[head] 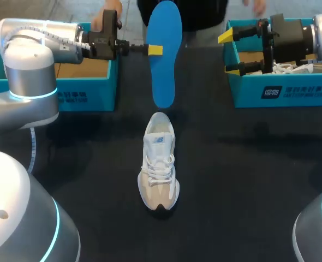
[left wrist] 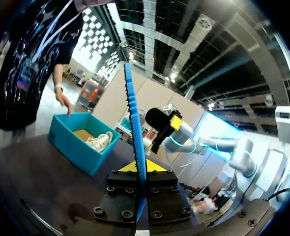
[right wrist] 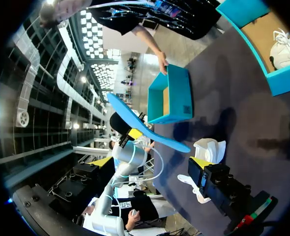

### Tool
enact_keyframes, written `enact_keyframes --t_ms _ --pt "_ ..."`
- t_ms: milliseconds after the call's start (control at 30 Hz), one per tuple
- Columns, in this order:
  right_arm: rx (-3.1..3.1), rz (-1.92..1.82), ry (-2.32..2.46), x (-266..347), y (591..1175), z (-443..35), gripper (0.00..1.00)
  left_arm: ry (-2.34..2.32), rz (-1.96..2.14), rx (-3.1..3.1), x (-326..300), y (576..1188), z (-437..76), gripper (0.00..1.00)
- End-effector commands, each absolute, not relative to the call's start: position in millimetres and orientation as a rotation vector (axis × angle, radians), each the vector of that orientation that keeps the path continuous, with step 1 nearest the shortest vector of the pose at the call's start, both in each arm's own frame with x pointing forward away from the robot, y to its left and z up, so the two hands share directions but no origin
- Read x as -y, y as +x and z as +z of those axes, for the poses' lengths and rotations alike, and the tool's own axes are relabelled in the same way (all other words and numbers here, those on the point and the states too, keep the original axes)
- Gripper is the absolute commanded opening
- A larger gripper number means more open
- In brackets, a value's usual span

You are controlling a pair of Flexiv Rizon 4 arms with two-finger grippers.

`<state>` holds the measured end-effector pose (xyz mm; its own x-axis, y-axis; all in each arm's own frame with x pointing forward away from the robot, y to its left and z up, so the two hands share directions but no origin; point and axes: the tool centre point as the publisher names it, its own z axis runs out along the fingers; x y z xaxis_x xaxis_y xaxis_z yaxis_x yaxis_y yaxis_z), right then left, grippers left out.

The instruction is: Take the shoe out of the shoebox, open the shoe tongue, remove and reinsert the insole, then place the shoe into the shoebox

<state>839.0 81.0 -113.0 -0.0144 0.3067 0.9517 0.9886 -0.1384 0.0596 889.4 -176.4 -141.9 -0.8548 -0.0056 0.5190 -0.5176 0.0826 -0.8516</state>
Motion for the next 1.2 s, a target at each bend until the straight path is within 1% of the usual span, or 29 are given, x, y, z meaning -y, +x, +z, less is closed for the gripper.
enact_keyframes --t_ms 33,367,433,1000,1200 --pt "1.382 -1.206 -1.493 -83.8 842.2 -115.3 1.0 -0.173 2.272 2.389 173.6 887.9 -140.2 0.0" --pt "1.348 -1.241 -1.446 -84.8 845.8 -119.6 1.0 -0.577 2.637 2.337 174.9 893.5 -126.9 0.0" --pt "1.345 -1.238 -1.441 -84.5 845.8 -120.1 1.0 -0.568 2.677 2.33 175.3 896.2 -125.2 0.0" --pt "1.333 -1.304 -1.399 -80.4 844.7 -115.7 1.0 -0.568 2.677 2.33 175.3 896.2 -125.2 0.0" --pt "1.337 -1.309 -1.398 -80.9 845.6 -115.4 1.0 -1.105 2.772 2.226 174.5 901.8 -129.0 0.0"
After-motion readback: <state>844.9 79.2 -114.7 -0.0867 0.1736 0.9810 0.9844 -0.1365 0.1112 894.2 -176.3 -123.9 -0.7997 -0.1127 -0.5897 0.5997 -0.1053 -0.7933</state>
